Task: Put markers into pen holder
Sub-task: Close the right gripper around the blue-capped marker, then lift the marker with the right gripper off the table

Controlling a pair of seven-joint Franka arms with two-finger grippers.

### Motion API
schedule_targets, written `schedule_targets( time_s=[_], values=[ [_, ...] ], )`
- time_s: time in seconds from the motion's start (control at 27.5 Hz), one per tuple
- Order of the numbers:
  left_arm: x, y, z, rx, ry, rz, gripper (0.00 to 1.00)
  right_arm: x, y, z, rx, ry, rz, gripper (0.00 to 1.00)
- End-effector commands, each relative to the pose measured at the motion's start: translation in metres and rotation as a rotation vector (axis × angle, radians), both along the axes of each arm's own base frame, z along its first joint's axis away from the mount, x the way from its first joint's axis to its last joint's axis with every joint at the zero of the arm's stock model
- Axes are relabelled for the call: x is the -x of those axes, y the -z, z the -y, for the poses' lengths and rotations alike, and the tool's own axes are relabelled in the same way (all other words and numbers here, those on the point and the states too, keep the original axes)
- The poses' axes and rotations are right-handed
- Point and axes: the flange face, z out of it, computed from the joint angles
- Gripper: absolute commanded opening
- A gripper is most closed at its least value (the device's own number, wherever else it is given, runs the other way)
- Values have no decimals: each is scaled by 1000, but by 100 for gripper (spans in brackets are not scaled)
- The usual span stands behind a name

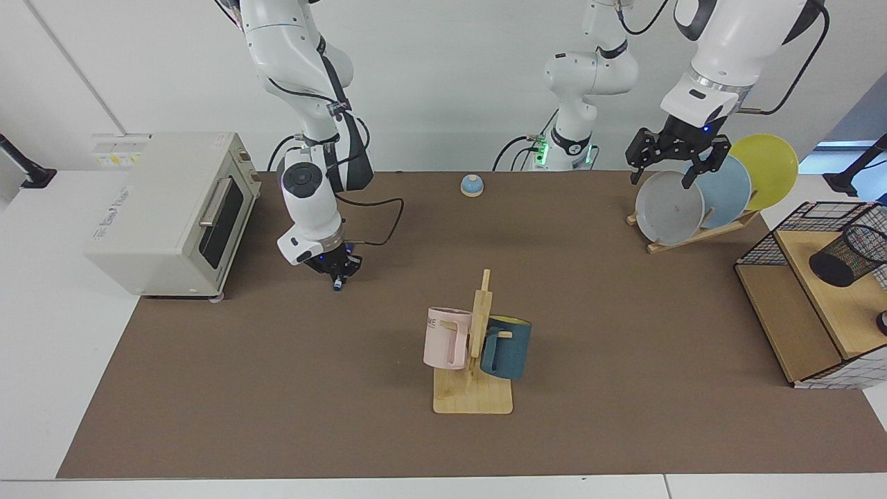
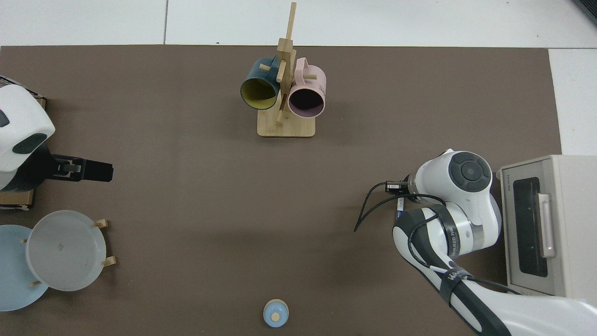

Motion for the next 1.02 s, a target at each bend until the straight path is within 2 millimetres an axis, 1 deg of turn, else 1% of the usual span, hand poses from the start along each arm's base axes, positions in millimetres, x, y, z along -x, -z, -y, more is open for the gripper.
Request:
schedule_targets(
  time_s=[0.0,0.22,0.4,0.58,0.69,0.84,0.87,0.98],
  values=[
    [4,-6,-3,-6,-12,-4,100,-9,-16,2,-6,90,21,0],
    [4,-6,-3,-6,-12,-4,100,-25,-42,0,-5,224,24,0],
    [4,-6,-3,-6,-12,-4,100,-34,-65,-2,-10,291,42,0],
    [3,-6,-3,-11,-11,-1,100,-48,-103,-2,-14,327,55,0],
    [0,-11,-3,2,-11,24,100,-51,-122,-1,-10,335,47,0],
    [5,-20,17,-1,30,32,100,-49,-154,-3,-23,359,40,0],
    [5,-21,21,0,36,35,100,-49,-163,-3,-30,364,39,0],
    [7,-20,41,21,92,38,100,-50,-185,-4,-42,370,27,0]
  ],
)
